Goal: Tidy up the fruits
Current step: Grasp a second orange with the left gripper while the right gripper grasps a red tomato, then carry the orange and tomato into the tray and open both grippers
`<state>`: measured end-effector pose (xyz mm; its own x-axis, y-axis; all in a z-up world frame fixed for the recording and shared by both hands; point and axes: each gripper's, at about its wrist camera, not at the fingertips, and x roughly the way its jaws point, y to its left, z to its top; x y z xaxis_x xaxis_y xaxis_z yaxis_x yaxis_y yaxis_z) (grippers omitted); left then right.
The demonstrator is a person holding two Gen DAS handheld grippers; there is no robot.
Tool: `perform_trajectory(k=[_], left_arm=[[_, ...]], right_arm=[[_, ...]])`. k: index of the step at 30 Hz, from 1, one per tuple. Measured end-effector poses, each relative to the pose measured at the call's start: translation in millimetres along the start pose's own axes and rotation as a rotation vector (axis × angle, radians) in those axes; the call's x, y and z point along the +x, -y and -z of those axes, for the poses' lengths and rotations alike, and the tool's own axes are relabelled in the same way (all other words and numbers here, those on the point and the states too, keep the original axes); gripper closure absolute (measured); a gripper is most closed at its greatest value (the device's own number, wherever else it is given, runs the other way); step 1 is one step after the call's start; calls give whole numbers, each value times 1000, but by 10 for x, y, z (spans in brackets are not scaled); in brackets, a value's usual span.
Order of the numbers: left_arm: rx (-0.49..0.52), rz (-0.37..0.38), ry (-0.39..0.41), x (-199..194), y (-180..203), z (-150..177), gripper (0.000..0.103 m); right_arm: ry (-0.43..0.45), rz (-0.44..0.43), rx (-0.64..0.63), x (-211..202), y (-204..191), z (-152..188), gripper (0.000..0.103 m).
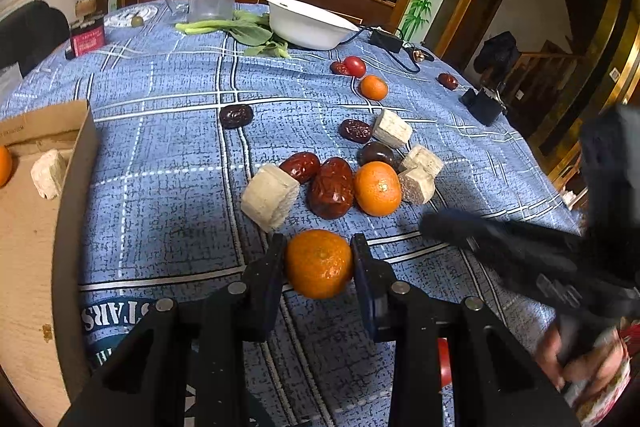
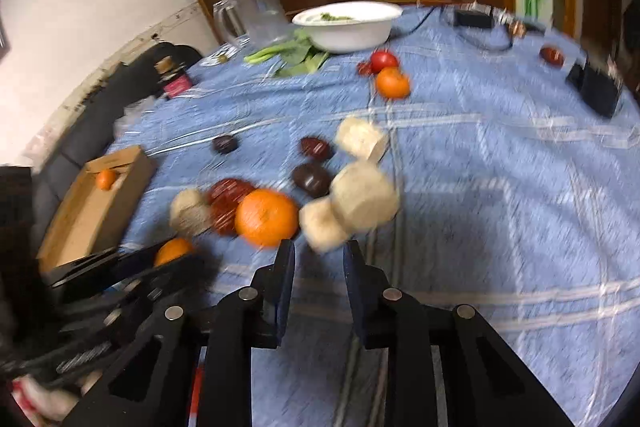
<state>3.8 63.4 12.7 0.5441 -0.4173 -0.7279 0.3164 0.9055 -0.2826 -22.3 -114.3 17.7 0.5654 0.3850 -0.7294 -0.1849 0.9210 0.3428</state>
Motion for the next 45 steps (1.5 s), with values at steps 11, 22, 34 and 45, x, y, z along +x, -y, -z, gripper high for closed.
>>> perform_trajectory(k=[11,22,34,45], left_arm=[[-24,9,1,-18,-43,2,72],[-82,69,79,-471,-99,91,72],[-138,-46,179,-1584,-865,81,72],[-290,-265,0,-1268,-2151,-240,72]], right_arm=[[-90,-36,-169,-130,-668,538,64],[-70,75,-277,-325,-986,760,71],[5,-37,-372,-413,-1813,300,71],[-81,-98,-382,483,-2534,-155,71]])
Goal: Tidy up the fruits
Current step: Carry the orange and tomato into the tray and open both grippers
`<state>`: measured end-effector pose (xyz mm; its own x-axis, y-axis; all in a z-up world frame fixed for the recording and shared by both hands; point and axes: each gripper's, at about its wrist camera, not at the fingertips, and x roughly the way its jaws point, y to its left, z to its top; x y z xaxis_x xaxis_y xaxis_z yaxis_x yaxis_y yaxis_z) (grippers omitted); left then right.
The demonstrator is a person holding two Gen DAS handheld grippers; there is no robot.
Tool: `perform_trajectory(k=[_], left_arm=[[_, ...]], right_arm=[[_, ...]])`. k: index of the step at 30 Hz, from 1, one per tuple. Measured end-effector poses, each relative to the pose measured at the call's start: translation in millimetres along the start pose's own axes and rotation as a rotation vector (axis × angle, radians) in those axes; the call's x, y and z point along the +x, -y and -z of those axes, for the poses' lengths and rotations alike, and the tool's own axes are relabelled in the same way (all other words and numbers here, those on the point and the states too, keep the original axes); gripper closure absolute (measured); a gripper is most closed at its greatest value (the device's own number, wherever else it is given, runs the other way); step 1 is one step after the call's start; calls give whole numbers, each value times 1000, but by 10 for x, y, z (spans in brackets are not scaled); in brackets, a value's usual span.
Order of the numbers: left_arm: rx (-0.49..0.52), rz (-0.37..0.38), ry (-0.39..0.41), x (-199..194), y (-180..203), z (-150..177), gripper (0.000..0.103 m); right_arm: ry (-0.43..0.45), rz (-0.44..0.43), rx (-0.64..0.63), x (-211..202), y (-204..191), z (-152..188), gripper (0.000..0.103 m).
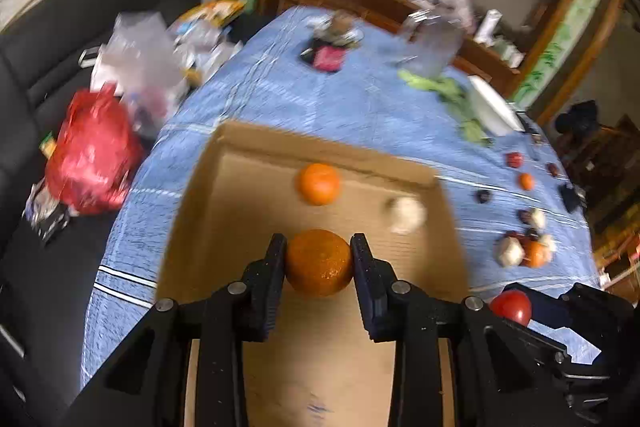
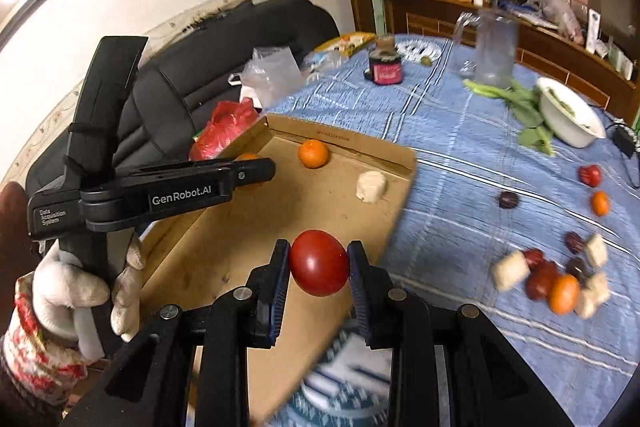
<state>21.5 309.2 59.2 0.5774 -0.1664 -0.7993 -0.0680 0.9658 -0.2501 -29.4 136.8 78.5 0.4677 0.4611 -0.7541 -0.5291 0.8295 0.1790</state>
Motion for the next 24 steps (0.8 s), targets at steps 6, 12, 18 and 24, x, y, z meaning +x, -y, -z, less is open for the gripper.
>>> perform_trajectory(k=[6,12,18,24], left_arm=[[-22,-46,-92,319,-121,-62,72],[-14,-53,-100,394,-90,-102,71],[-15,-57,-95,373,-79,-93,70],[-55,-28,-92,240,-101,-64,58]], right_arm=[[-78,42,16,539,56,-153,71],[-116,54,20,767,68,-163,71],[-125,84,-3,835,45,-141,71],[-114,98,-18,835,-5,-121,63]])
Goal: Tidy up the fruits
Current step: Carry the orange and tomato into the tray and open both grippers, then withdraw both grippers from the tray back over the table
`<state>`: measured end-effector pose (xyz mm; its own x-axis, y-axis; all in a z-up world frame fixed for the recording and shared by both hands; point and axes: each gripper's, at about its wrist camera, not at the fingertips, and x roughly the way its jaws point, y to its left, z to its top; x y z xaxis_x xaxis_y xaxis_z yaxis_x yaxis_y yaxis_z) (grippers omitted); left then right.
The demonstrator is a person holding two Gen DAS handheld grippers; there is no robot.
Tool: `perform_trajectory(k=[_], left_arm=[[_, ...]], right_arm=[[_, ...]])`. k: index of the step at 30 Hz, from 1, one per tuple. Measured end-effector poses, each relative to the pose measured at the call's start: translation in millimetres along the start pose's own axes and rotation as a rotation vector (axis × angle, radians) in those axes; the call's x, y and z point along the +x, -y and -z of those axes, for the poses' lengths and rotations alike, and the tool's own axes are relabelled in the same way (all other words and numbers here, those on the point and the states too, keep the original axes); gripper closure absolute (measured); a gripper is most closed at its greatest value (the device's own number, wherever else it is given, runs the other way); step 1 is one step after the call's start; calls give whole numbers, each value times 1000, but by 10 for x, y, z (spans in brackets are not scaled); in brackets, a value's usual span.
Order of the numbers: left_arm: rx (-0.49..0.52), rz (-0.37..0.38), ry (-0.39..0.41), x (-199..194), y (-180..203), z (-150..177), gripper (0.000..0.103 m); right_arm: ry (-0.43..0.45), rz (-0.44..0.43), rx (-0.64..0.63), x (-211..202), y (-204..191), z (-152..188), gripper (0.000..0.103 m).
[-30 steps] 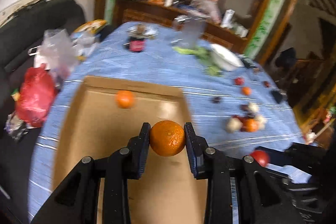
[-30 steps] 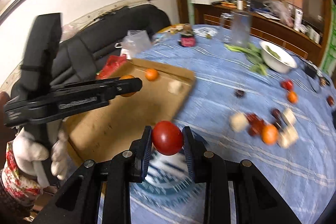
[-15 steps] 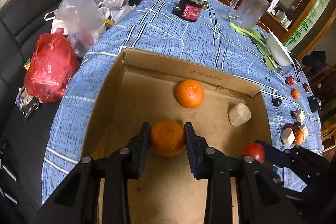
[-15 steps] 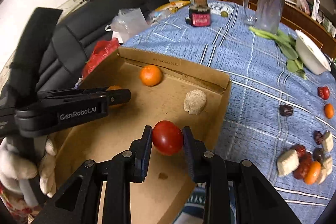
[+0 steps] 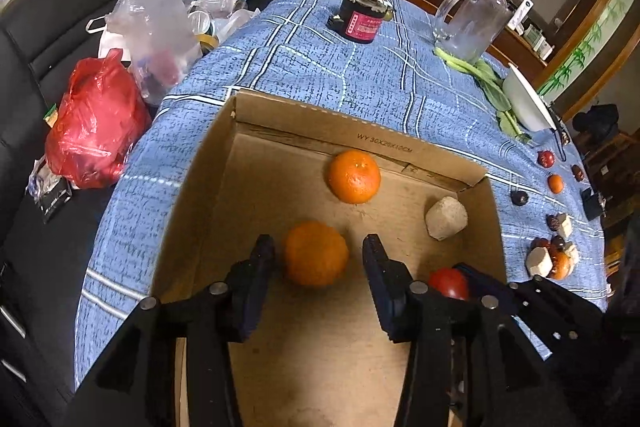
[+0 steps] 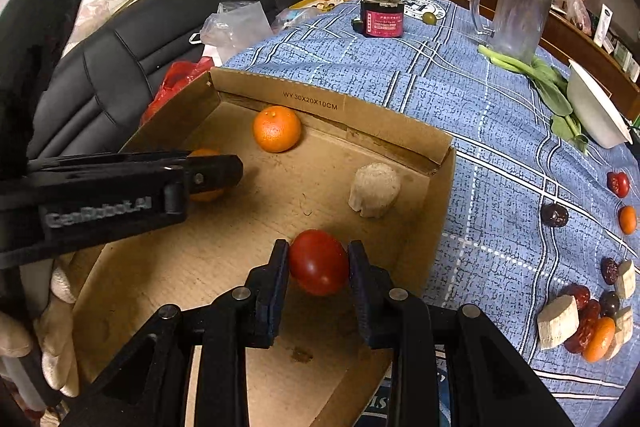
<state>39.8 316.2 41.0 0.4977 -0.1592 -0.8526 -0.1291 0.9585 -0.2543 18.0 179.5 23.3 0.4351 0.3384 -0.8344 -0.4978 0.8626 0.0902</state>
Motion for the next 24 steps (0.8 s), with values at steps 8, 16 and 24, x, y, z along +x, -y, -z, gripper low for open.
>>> perform_trajectory(k=[8,16,24], left_arm=[[-66,67,88,-573,-34,190,44],[-75,162,156,-984,260,751,35],[-11,238,126,-883,949,1357,35]], right_arm=[[119,2,-21,-489,7,90,42],[237,24,171,-1196,665,730,31],[312,3,464,-1648,1356,1546,27]])
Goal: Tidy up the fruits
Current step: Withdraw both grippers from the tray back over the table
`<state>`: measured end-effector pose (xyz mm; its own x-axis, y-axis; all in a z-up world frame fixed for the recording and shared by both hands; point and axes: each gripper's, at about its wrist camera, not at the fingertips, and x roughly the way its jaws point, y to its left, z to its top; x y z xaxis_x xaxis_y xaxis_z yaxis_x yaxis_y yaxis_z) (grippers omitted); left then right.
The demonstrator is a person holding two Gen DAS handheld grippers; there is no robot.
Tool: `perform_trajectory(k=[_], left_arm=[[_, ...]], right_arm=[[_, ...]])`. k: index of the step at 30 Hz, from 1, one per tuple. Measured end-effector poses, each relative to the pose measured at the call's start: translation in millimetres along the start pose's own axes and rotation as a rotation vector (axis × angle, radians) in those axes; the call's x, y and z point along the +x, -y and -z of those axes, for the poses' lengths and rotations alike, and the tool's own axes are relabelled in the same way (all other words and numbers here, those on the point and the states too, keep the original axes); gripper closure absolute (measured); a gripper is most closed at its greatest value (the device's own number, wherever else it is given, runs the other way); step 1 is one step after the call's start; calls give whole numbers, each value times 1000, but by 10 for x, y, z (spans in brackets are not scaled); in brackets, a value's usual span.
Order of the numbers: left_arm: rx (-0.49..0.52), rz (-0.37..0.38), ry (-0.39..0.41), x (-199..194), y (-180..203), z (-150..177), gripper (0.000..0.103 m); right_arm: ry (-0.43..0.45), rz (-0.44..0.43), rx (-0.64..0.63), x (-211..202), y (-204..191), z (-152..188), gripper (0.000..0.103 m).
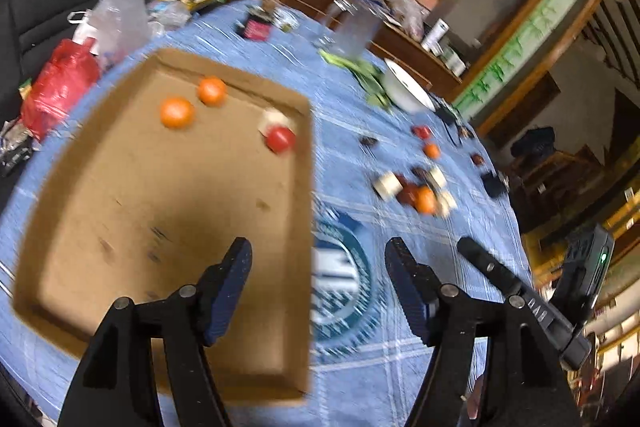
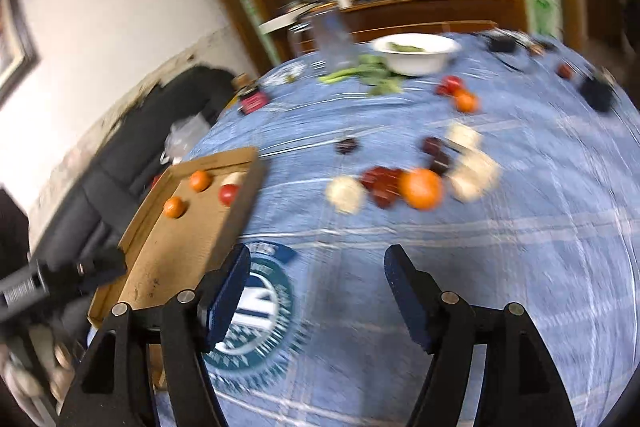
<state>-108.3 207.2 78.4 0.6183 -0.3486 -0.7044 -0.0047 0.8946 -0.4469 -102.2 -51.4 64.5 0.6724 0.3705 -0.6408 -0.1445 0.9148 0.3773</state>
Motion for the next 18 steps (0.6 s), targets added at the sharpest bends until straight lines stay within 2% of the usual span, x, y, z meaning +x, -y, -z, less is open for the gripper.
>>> perform_trajectory(k=[5,9,18], left_arm=[[67,-6,-78,226,350,246,35],[104,-35,-67,259,511,323,35],[106,-69,-63,308,505,342,35]], right_arm=[[33,28,73,-265,339,89,27],[55,26,100,-385,474,126,26],[40,21,134,-348,639,185,26]])
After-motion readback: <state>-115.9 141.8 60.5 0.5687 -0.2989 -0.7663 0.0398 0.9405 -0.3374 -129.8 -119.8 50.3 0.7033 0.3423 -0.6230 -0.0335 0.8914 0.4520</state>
